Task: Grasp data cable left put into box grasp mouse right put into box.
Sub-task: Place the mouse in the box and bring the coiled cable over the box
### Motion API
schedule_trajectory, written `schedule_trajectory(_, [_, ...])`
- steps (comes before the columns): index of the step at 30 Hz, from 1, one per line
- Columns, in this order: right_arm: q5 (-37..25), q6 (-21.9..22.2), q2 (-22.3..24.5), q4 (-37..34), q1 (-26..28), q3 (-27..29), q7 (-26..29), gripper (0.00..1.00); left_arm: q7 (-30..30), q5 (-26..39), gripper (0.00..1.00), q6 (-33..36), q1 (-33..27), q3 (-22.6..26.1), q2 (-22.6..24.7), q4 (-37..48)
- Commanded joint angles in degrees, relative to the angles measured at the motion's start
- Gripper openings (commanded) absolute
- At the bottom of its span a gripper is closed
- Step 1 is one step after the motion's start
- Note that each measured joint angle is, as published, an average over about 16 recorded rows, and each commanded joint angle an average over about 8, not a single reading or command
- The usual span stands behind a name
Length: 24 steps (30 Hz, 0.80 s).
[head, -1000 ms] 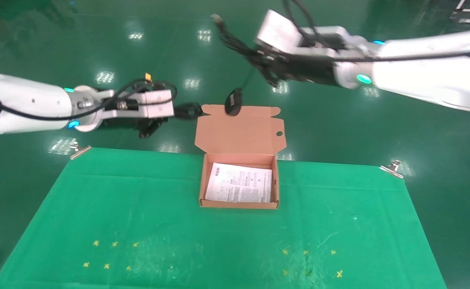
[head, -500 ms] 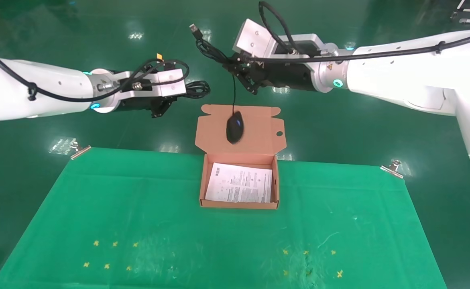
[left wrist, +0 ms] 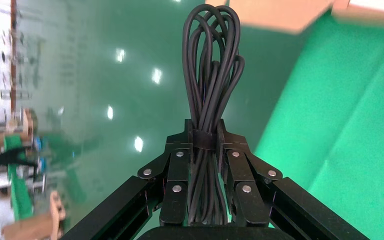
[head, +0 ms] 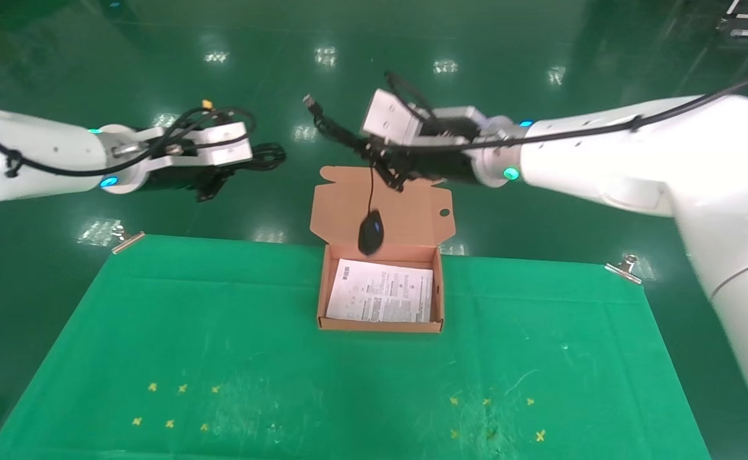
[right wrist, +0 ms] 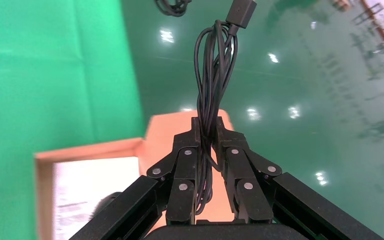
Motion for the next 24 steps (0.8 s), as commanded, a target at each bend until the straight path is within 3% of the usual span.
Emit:
schedule_trajectory(1, [0.2,0.3,-0.1,-0.2,-0.5,-1.1,0.0,0.0,-1.6,1.3,0.0,0.4,0.2,0.2,-0.6,-0.6])
schedule_trajectory(11, [5.0,-0.5,-0.1,-0.9,-3.4,-5.2,3.5,0.0,-10.8,9.1,0.0,4.8,1.5,1.4,-3.0,-6.2])
schedule_trajectory(24, [2.7,4.9,-0.8,-5.5,-4.7,-15.7,5.0,0.0,-15.4,12.1,0.0,6.7,2.7,1.6,-3.9,-10.9])
